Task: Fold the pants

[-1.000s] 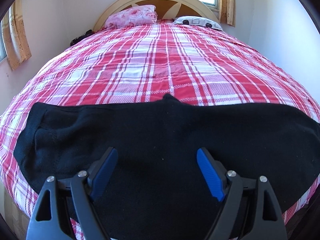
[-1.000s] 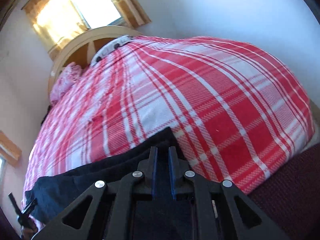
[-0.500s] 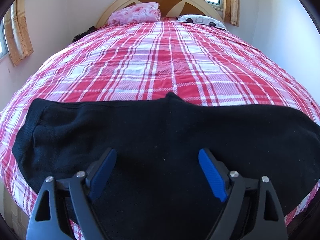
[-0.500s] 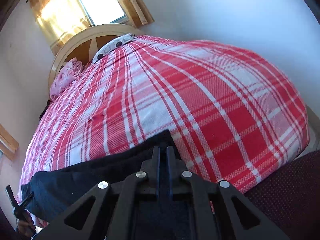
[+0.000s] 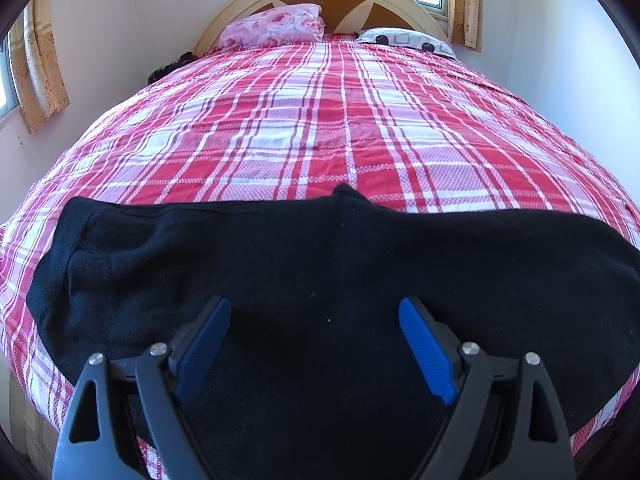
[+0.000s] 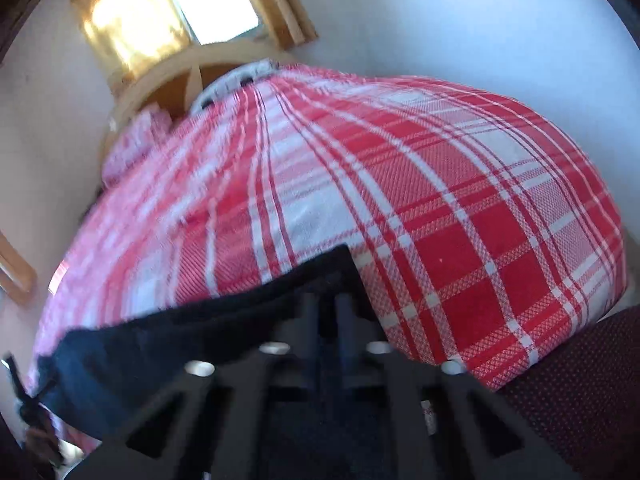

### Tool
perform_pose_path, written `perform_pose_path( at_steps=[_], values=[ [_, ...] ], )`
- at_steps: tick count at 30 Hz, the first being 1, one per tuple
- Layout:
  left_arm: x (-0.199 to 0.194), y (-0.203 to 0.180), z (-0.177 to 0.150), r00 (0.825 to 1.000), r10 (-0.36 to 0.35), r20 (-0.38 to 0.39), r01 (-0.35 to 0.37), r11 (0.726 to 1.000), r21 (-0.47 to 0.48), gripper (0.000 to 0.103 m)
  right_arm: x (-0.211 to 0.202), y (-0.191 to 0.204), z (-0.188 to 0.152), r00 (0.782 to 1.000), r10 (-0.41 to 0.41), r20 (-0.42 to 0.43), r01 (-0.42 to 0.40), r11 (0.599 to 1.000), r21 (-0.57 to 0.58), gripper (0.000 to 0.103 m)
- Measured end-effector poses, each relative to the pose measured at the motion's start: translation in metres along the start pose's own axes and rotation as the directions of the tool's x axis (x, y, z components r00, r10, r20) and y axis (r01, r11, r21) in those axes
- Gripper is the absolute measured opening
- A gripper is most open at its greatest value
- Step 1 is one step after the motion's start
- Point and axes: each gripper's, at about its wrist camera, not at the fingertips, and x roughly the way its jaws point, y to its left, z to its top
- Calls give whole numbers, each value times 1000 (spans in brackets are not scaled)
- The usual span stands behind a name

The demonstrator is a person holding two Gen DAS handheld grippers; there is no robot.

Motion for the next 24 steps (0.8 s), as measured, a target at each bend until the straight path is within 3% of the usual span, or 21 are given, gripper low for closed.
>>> perform_pose_path(
  at_steps=[3,8,13,14,17,19,20,21,24],
  values=[
    [0,0,0,1000,-1,-3,1,1000,-6,90,-10,4,2,999,-15,46,16,1000,-19,5],
    [1,0,0,1000,2,-4,-2,1000,-7,90,-22,-7,11,992,22,128,-28,999,44,5],
    [1,1,0,1000,4,-3,-5,1000,-5,90,5,-19,10,997,44,68,-51,994,96,6],
    [1,0,0,1000,4,-3,-4,1000,-6,90,5,-25,10,992,84,89,-94,988,120,7],
    [1,1,0,1000,4,-4,-4,1000,-5,90,-5,-52,12,980,137,145,-170,954,245,23],
    [1,1,0,1000,2,-4,-2,1000,-8,90,-18,-71,10,970,143,194,-200,928,314,42],
    [1,1,0,1000,1,-4,-1,1000,-11,90,-26,-79,7,967,149,204,-212,918,335,58],
    [2,2,0,1000,-1,-5,1,1000,-15,90,-30,-82,3,965,161,206,-224,915,337,65],
    [2,2,2,1000,1,-6,-1,1000,-15,90,-30,-70,-13,982,147,115,-173,947,272,65]
  ],
)
